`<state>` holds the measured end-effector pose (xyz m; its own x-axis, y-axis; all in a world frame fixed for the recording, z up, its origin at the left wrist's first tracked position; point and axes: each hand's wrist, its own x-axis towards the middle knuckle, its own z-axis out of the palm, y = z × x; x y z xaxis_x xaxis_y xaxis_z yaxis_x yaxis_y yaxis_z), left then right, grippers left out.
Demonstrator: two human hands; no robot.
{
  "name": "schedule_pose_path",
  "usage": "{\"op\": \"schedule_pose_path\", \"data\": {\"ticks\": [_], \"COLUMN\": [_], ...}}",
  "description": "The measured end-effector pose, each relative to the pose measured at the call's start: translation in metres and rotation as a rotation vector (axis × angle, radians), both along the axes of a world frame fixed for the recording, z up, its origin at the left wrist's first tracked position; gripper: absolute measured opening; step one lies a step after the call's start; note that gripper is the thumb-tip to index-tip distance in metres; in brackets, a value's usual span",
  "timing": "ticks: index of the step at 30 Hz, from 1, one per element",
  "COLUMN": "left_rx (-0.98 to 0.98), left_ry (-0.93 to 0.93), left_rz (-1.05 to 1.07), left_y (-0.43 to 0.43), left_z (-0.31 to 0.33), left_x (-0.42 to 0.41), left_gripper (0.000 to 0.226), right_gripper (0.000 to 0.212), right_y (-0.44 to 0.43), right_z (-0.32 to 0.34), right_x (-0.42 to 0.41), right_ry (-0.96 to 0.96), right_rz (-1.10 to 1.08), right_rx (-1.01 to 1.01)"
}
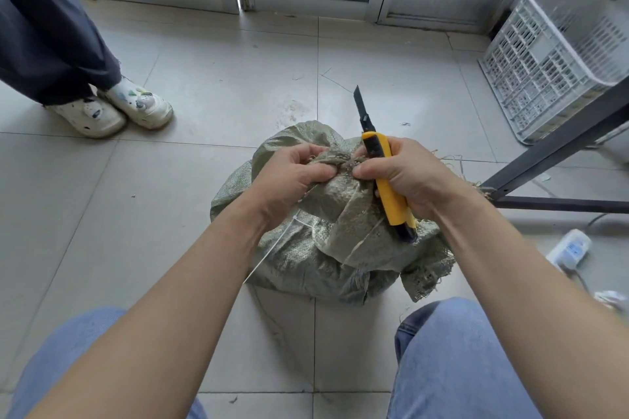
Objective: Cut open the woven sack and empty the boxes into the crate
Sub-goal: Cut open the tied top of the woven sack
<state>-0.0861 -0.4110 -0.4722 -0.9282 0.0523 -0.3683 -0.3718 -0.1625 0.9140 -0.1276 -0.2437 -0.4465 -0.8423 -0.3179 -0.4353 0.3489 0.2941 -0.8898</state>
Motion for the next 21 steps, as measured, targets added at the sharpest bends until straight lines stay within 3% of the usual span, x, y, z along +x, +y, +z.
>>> {"op": "schedule_pose_path", "data": {"ticks": [2, 6, 9, 13, 16, 19, 21], "left_rx": [0.002, -0.075, -0.099, -0.184, -0.255, -0.262, -0.251], "left_ry": [-0.003, -0.012, 0.015, 0.096, 0.1, 0.07, 0.049], "left_rz": [-0.028, 0.025, 0.043, -0.05, -0.046, -0.041, -0.034], "left_y": [-0.002, -0.004, -0.006, -0.01, -0.008, -0.009, -0.01], "left_z": [0.002, -0.001, -0.001, -0.004, -0.005, -0.006, -0.008], "left_x": [0.001, 0.0, 0.002, 0.007, 0.007, 0.007, 0.008], "left_gripper": [0.014, 0.033, 0.016, 0.033, 0.02, 0.009, 0.015], "right_gripper": [0.022, 0.024, 0.023, 0.018, 0.017, 0.014, 0.029], "right_y": [0.0, -0.001, -0.005, -0.009, -0.012, -0.011, -0.005], "right_z": [0.0, 0.003, 0.002, 0.002, 0.001, 0.004, 0.009], "right_x": [0.001, 0.002, 0.002, 0.002, 0.004, 0.004, 0.003], "right_ry": [-0.019, -0.101, -0.111, -0.098, -0.088, 0.012, 0.17], "right_rz": [0.002, 0.044, 0.015, -0.012, -0.03, 0.021, 0.11], "right_rx": [-0.036, -0.121, -0.107, -0.069, -0.061, 0.083, 0.309]}}
